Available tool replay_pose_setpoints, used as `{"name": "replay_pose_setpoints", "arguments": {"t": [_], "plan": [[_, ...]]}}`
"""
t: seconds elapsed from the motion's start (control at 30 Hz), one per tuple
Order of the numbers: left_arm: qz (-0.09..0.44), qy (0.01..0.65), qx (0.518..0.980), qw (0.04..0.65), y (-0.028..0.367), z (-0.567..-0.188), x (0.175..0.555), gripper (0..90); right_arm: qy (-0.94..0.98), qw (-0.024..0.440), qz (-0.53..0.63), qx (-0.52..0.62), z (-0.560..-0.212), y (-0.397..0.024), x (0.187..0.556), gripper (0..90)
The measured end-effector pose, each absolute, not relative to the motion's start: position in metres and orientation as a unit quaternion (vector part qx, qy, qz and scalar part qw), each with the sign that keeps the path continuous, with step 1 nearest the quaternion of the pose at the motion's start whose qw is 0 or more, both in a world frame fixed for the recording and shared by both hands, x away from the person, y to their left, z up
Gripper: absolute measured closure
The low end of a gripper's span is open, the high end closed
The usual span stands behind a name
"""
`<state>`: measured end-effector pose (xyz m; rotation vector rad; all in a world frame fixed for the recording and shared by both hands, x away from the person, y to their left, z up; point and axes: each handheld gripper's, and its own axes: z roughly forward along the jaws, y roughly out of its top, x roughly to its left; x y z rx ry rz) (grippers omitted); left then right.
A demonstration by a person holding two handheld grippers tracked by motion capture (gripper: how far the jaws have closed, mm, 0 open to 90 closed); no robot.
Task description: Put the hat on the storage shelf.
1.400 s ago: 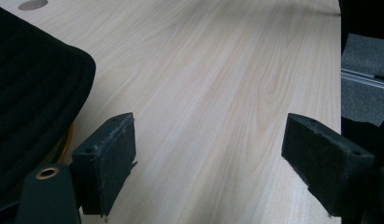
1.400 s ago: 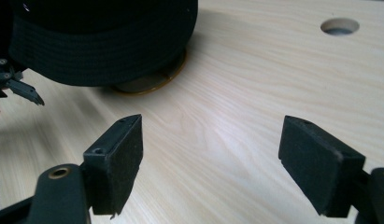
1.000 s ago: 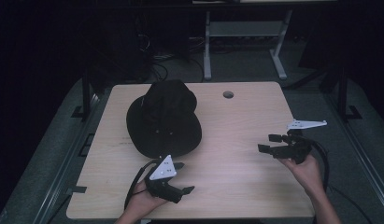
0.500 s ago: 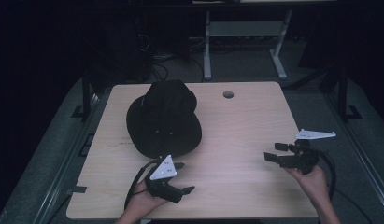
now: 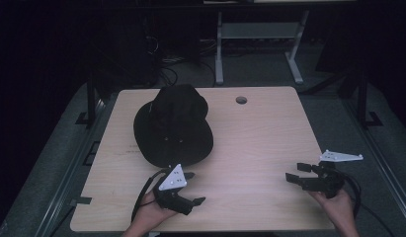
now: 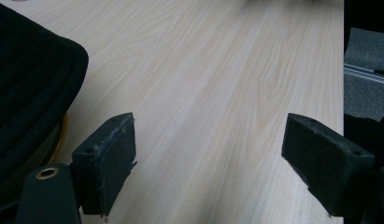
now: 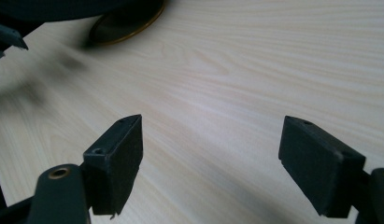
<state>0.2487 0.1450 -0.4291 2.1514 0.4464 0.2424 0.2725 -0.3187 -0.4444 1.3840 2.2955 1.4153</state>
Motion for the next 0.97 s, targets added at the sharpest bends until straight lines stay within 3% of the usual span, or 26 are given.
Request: {"name": "replay_pose_setpoints", "arguments": {"t": [0.97], "plan": [[0.093,0.186,0.868,0.450,0.143,-0.430,0.250,17.0,0.751,0.082,0.465,0.461,-0.468,-0.324,0.221,19.2]]}}
